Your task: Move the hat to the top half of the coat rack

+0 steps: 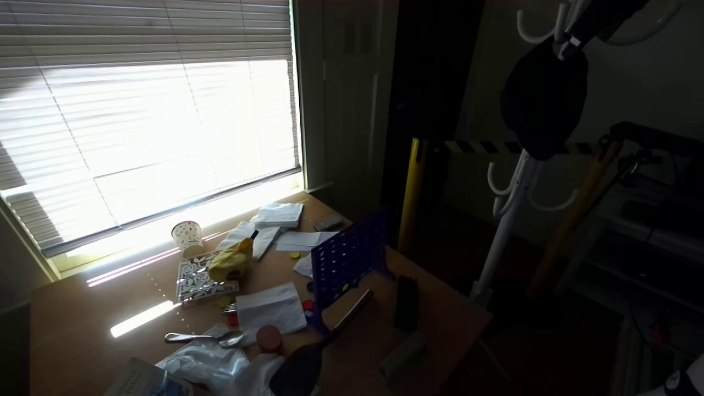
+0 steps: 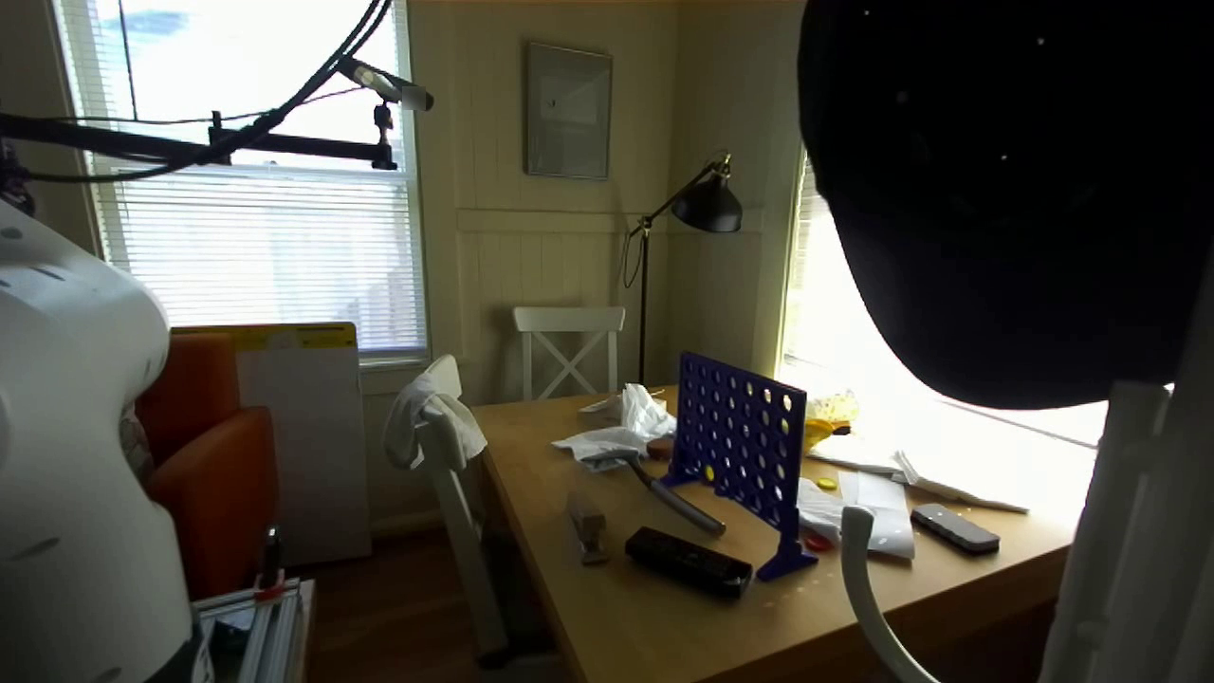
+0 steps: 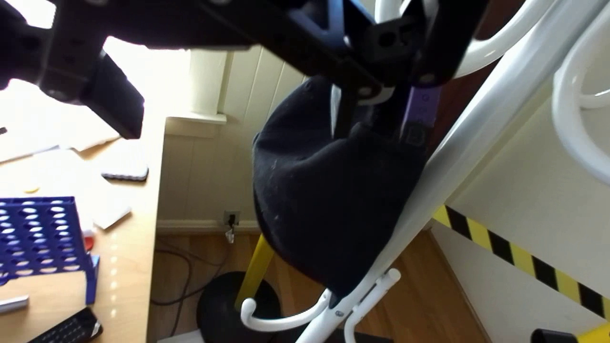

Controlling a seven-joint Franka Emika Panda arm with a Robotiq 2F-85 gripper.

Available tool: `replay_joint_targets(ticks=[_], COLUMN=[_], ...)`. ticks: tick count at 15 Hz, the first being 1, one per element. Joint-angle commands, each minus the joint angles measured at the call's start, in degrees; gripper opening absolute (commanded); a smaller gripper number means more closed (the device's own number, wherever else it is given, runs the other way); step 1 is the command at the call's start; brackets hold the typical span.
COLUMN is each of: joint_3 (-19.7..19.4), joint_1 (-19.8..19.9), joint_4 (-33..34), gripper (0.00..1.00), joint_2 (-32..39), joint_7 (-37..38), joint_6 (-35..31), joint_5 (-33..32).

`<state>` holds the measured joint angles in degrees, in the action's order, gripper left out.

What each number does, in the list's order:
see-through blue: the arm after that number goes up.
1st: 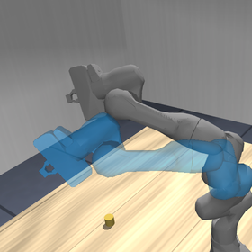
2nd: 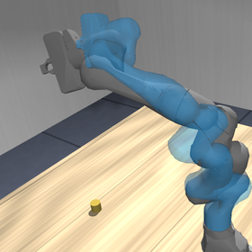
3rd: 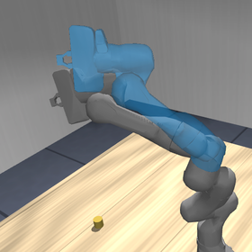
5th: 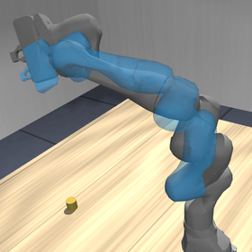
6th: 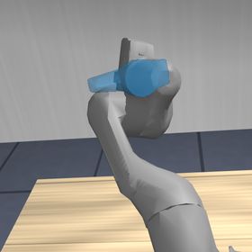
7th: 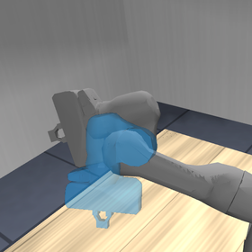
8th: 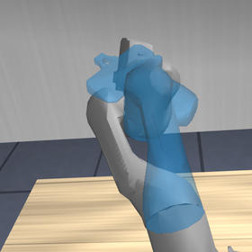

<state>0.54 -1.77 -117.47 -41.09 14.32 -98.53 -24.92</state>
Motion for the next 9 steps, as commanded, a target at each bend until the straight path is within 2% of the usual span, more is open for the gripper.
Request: replay_joint_targets(ticks=[1, 2, 5, 9], joint_3=[1.54, 1.67, 2.22, 2.23], joint_1=[1.19, 2.11, 2.00, 2.01], joint_4=[-8.45, -3.86, -7.00, -7.10], gripper=[1.00, 1.00, 1.00, 1.00], joint_2=[-3.89, -1.15, -1.92, -2.27], joint_7=[-2.93, -2.22, -2.20, -2.28], joint_6=[-0.80, -0.44, -0.34, -0.35], joint_5=[1.96, 2.01, 1.91, 1.91])
